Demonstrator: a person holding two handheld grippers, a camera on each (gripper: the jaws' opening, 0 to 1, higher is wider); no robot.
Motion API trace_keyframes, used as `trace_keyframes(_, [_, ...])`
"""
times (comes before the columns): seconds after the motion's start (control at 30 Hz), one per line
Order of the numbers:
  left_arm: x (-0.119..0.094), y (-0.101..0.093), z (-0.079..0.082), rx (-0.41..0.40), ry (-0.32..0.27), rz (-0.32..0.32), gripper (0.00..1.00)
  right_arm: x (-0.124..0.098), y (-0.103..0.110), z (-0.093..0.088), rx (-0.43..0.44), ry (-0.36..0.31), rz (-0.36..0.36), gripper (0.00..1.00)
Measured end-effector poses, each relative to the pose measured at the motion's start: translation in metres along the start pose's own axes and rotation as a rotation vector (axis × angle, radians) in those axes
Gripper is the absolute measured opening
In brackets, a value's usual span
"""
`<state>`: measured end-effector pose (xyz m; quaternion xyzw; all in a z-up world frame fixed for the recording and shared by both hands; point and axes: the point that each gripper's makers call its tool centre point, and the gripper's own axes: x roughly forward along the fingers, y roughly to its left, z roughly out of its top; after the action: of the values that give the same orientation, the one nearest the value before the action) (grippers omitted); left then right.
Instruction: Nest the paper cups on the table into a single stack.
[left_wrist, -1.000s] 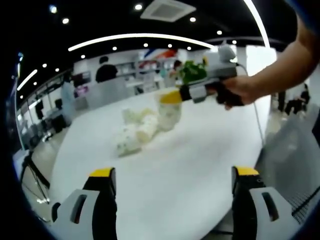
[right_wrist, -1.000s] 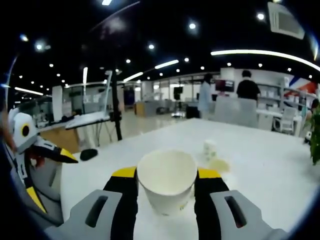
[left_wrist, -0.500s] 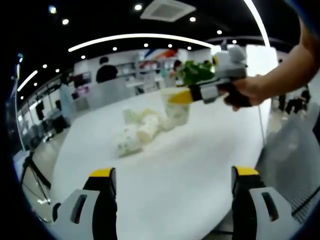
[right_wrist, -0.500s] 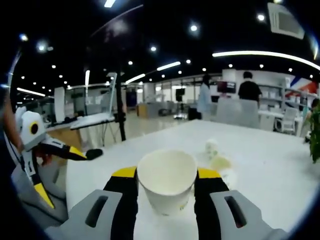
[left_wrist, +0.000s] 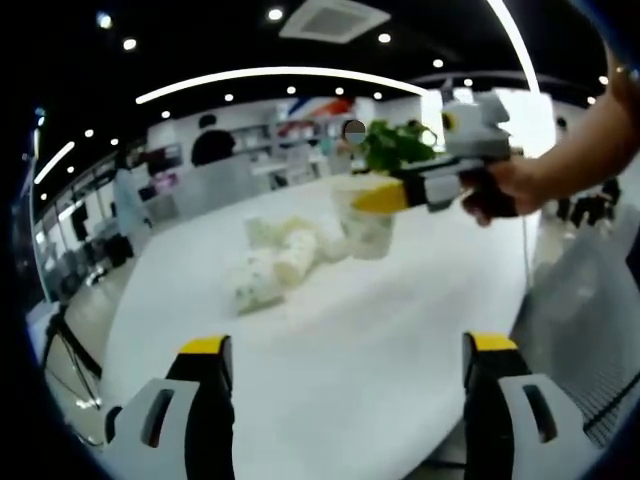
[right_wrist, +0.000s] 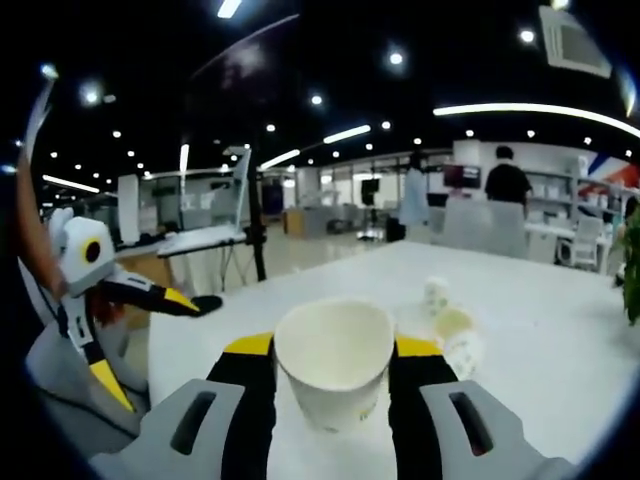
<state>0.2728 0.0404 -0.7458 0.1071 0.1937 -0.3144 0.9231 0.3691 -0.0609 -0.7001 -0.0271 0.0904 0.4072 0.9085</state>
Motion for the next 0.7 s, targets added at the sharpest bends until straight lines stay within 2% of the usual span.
trace_keyframes(0.33, [-0.001, 0.0, 0.001, -0.002, -0.006, 0.0, 0.95, -0.01, 0.01, -0.003, 0.003, 0.0, 0.011, 0.41])
trace_keyframes(0.7, [-0.001, -0.003, 0.001, -0.007, -0.01, -0.01, 0.95, -0.023, 0.019, -0.004, 0.049, -0.013, 0.011, 0.41])
